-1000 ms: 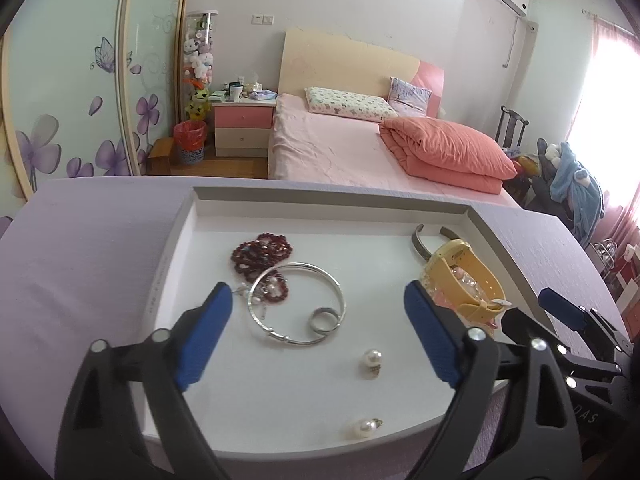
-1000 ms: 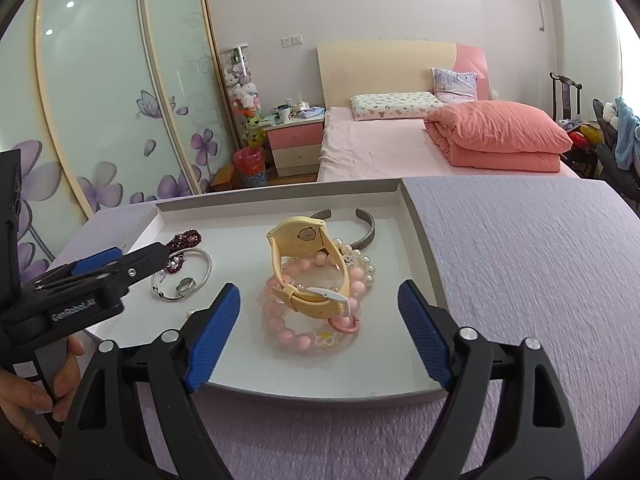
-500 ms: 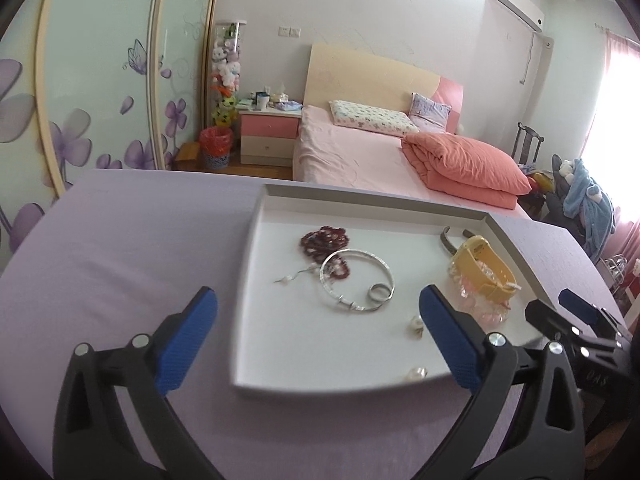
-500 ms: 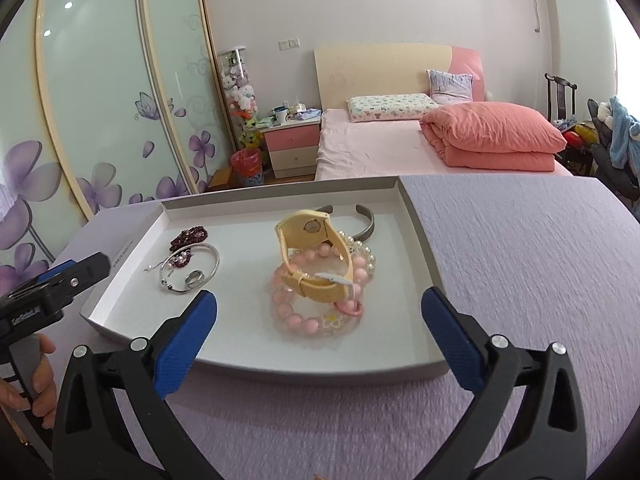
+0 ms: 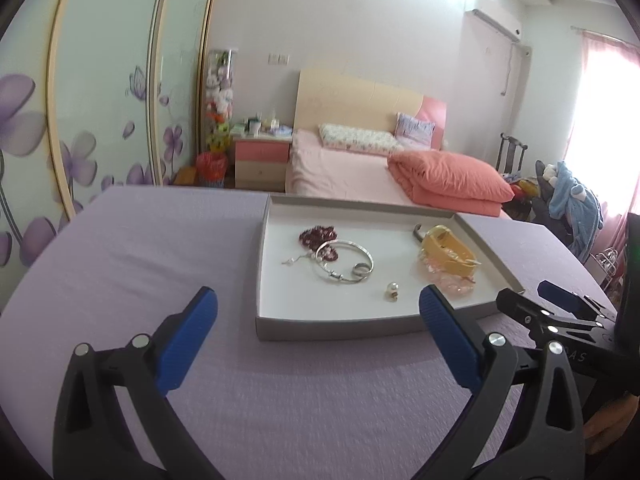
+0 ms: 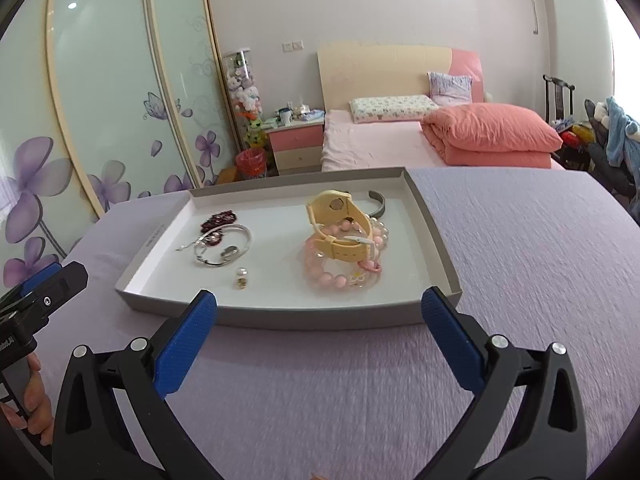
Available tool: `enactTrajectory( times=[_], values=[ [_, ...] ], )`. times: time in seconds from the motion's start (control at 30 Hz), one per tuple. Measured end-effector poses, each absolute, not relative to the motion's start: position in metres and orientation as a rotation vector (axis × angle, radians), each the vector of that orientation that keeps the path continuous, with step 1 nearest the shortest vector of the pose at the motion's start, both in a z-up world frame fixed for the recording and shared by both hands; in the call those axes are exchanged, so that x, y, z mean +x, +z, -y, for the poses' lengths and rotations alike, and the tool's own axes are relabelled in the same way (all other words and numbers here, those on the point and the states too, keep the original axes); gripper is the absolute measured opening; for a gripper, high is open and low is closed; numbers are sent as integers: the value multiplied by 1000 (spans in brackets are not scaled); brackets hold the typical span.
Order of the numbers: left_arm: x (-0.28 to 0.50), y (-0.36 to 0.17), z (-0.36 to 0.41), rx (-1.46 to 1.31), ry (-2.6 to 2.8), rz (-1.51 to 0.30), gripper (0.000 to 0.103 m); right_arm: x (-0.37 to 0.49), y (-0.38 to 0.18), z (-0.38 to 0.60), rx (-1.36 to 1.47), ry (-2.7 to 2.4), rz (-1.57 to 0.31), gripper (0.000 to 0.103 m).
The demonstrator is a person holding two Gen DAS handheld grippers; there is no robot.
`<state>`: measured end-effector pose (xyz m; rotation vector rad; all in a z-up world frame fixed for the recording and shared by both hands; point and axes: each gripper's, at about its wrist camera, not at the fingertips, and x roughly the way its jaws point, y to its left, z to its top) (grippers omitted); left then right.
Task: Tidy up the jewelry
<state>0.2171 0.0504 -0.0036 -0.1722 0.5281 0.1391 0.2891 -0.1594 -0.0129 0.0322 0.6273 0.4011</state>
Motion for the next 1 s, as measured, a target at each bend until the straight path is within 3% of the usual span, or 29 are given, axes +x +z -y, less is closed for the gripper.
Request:
enactTrajectory(
  times=[1.0],
  values=[
    [189, -4, -41, -170, 97, -453, 101, 251, -1, 156, 6, 413, -515, 102]
  ],
)
